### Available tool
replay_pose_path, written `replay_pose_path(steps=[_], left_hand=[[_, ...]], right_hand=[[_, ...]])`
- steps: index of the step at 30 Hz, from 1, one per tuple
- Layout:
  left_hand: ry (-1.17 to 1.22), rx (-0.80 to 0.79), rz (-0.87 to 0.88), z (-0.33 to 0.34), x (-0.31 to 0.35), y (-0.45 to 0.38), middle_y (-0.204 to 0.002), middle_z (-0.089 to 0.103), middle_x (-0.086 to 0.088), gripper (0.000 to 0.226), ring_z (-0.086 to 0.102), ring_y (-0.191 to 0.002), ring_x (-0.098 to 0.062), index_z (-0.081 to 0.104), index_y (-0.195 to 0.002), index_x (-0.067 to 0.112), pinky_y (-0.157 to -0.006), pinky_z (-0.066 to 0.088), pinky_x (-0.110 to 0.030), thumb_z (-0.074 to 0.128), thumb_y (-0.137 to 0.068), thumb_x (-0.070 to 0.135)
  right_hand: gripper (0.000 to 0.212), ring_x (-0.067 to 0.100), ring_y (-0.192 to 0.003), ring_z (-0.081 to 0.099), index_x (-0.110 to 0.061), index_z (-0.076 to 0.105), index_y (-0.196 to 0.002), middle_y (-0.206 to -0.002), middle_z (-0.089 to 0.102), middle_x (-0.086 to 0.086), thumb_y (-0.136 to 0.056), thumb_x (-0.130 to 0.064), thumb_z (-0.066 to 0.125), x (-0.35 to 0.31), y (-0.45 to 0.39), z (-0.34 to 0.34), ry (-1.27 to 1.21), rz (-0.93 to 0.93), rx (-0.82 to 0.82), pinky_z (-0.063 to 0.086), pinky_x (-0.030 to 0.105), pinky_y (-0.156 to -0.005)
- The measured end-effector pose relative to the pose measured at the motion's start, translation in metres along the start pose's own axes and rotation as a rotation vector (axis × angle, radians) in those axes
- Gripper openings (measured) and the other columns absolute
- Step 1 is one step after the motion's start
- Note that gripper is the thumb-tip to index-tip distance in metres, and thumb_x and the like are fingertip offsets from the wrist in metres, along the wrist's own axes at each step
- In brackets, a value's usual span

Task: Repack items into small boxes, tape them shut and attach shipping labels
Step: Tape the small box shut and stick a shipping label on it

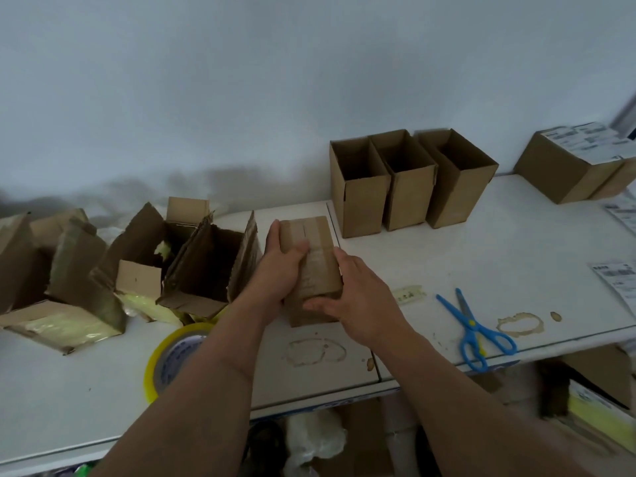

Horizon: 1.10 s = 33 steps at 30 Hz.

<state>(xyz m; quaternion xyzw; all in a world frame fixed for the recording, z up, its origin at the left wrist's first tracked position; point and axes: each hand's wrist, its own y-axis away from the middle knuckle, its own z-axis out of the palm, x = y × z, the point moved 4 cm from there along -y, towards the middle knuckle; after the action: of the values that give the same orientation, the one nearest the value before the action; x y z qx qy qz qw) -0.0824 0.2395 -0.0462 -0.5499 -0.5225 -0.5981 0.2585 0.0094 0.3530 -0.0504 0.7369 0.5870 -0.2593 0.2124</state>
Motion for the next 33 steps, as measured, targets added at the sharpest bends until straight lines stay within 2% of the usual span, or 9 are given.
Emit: replay_pose_path(steps=[4, 10, 14, 17, 19, 21, 23, 29, 33], left_hand=[[0.061, -0.006, -0.015, 0.003, -0.002, 0.008, -0.145, 0.034, -0.001, 0.067, 0.051, -0.097, -0.015, 0.007, -0.152, 0.049, -0.067, 0.051, -0.031, 0.049, -0.102, 0.035], [0.051, 0.012, -0.039, 0.016, -0.007, 0.034, -0.152, 0.031, -0.005, 0.068, 0.048, -0.103, -0.020, 0.004, -0.153, 0.047, -0.067, 0.049, -0.031, 0.047, -0.102, 0.035], [0.026, 0.018, -0.005, 0.030, -0.011, 0.056, -0.152, 0.030, -0.002, 0.068, 0.046, -0.110, -0.022, 0.003, -0.153, 0.045, -0.089, 0.051, -0.042, 0.047, -0.102, 0.037], [-0.144, 0.083, 0.024, 0.034, -0.009, 0.060, -0.148, 0.030, 0.003, 0.066, 0.042, -0.126, -0.026, 0.008, -0.154, 0.039, -0.104, 0.044, -0.050, 0.048, -0.101, 0.039], [-0.406, 0.210, 0.173, 0.033, 0.003, 0.066, -0.154, 0.026, -0.001, 0.062, 0.033, -0.138, -0.027, 0.018, -0.153, 0.029, -0.111, 0.035, -0.049, 0.048, -0.099, 0.036], [-0.771, 0.327, 0.517, 0.045, 0.025, 0.084, -0.150, 0.038, -0.007, 0.049, 0.036, -0.137, -0.026, 0.038, -0.145, 0.018, -0.113, 0.031, -0.046, 0.044, -0.099, 0.032], [-1.006, 0.262, 0.812, 0.079, 0.039, 0.102, -0.136, 0.054, -0.006, 0.040, 0.046, -0.128, -0.024, 0.053, -0.133, 0.016, -0.109, 0.034, -0.043, 0.039, -0.101, 0.035], [-1.218, -0.074, 1.068, 0.196, 0.037, 0.113, -0.109, 0.068, -0.001, 0.024, 0.059, -0.102, -0.020, 0.067, -0.110, 0.020, -0.089, 0.047, -0.036, 0.049, -0.099, 0.032], [-1.321, -0.175, 1.112, 0.262, 0.036, 0.115, -0.122, 0.061, 0.002, 0.034, 0.053, -0.112, -0.016, 0.061, -0.122, 0.022, -0.102, 0.038, -0.033, 0.037, -0.103, 0.038]], right_hand=[[0.103, 0.016, -0.131, 0.037, -0.017, 0.013, -0.155, -0.148, 0.034, 0.000, -0.079, -0.057, 0.070, 0.002, 0.008, 0.000, -0.040, -0.008, -0.015, 0.032, 0.027, -0.108], [0.105, 0.015, -0.133, 0.036, -0.019, 0.012, -0.155, -0.151, 0.032, 0.000, -0.077, -0.058, 0.072, 0.008, 0.032, -0.006, -0.051, 0.016, -0.067, 0.031, 0.028, -0.111], [0.105, 0.015, -0.136, 0.035, -0.022, 0.010, -0.155, -0.153, 0.028, -0.003, -0.078, -0.059, 0.070, 0.015, 0.053, -0.015, -0.023, 0.041, -0.094, 0.033, 0.033, -0.112], [0.103, 0.014, -0.139, 0.031, -0.027, 0.011, -0.155, -0.155, 0.025, -0.006, -0.077, -0.059, 0.071, 0.021, 0.069, -0.029, -0.021, 0.035, -0.094, 0.032, 0.035, -0.113], [0.095, 0.012, -0.141, 0.025, -0.030, 0.017, -0.154, -0.157, 0.022, -0.009, -0.080, -0.059, 0.068, 0.027, 0.079, -0.046, -0.016, 0.032, -0.087, 0.027, 0.030, -0.114], [0.076, 0.010, -0.140, 0.026, -0.032, 0.028, -0.151, -0.156, 0.027, -0.010, -0.087, -0.056, 0.062, 0.038, 0.089, -0.067, 0.028, 0.051, -0.066, 0.026, 0.028, -0.113], [0.061, 0.011, -0.135, 0.035, -0.032, 0.038, -0.146, -0.150, 0.037, -0.010, -0.092, -0.054, 0.056, 0.055, 0.099, -0.088, 0.116, 0.096, -0.035, 0.031, 0.030, -0.110], [0.042, 0.019, -0.120, 0.050, -0.026, 0.050, -0.138, -0.136, 0.053, -0.002, -0.100, -0.044, 0.048, 0.118, 0.131, -0.141, 0.350, 0.298, 0.026, 0.042, 0.034, -0.099], [0.039, 0.020, -0.120, 0.050, -0.027, 0.051, -0.136, -0.134, 0.054, -0.001, -0.101, -0.043, 0.045, 0.168, 0.151, -0.177, 0.404, 0.411, 0.065, 0.044, 0.036, -0.098]])
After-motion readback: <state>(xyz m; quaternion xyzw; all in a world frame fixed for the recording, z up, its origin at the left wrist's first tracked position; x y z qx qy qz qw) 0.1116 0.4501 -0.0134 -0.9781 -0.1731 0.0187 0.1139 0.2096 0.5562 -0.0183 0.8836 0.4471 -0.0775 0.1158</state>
